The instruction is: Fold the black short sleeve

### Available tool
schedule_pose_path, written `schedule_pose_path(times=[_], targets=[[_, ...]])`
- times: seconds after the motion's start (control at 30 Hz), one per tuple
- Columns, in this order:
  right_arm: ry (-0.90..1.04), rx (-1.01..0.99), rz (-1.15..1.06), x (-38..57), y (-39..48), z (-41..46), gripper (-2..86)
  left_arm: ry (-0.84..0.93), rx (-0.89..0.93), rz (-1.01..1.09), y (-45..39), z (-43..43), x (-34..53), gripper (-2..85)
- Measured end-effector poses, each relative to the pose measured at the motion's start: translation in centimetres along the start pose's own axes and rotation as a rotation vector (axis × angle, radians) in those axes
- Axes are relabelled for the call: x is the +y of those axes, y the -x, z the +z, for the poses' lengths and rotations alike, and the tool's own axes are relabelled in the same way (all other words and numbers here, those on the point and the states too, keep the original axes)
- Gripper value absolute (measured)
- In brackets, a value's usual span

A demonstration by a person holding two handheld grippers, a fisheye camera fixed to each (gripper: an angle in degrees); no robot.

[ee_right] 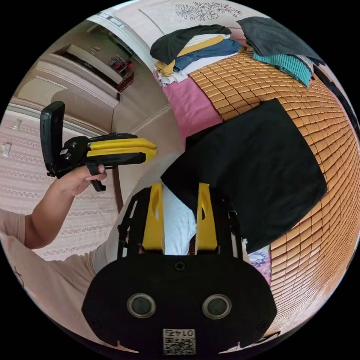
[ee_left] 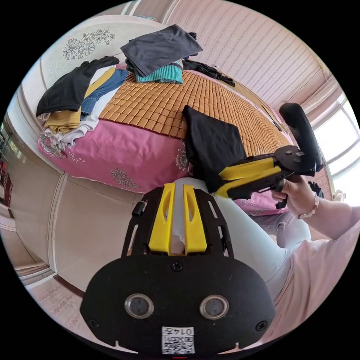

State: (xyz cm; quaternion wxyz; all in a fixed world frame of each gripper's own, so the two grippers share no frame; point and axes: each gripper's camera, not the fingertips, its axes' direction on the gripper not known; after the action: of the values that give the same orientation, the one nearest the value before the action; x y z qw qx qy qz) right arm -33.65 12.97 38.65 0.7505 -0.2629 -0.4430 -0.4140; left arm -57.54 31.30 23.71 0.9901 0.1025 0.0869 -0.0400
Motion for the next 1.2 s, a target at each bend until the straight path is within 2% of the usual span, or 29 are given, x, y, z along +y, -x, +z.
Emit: schedule_pose_path(times=[0.13,0.3,0.4,0.43,0.53,0.6,0.77,0.97,1.1,1.2], targets=[[-0.131,0.049,0.108,4.3,-3.6,-5.9,1.4,0.051,-0.020,0.099,-0.7,1.3,-2.6,5.5],[-0.200,0.155,0.284,12.8,-8.1,-12.4,0.8,0.054,0.084,0.172,-1.0,3.1,-6.2,8.3],[-0.222,0.180,0.386,17.1,-9.4,-14.8,0.7,0.173,0.089,0.197,-1.8,5.5,-9.3,9.5],[-0.230,0.182,0.404,18.0,-9.6,-15.2,0.7,0.271,0.114,0.204,-2.2,6.8,-10.5,7.7],[-0.265,0.175,0.484,21.6,-10.3,-17.1,0.7,0.320,0.192,0.226,-2.9,7.7,-12.2,0.4],[-0.314,0.150,0.528,24.3,-10.7,-18.9,0.6,0.293,0.193,0.240,-3.3,6.8,-12.9,-0.4],[-0.462,0.112,0.570,29.0,-11.1,-24.3,0.6,0.067,0.293,0.266,-4.8,-0.5,-16.4,-1.0],[-0.695,0.211,0.574,34.3,-11.8,-35.0,0.6,-0.175,0.302,0.360,-8.7,-8.7,-23.4,-1.0],[-0.805,0.279,0.640,41.1,-11.6,-39.8,0.6,-0.221,0.370,0.373,-10.9,-10.0,-24.9,-1.0],[-0.766,0.239,0.744,46.7,-12.2,-38.8,0.6,-0.113,0.423,0.353,-11.8,-6.2,-23.4,-1.0]])
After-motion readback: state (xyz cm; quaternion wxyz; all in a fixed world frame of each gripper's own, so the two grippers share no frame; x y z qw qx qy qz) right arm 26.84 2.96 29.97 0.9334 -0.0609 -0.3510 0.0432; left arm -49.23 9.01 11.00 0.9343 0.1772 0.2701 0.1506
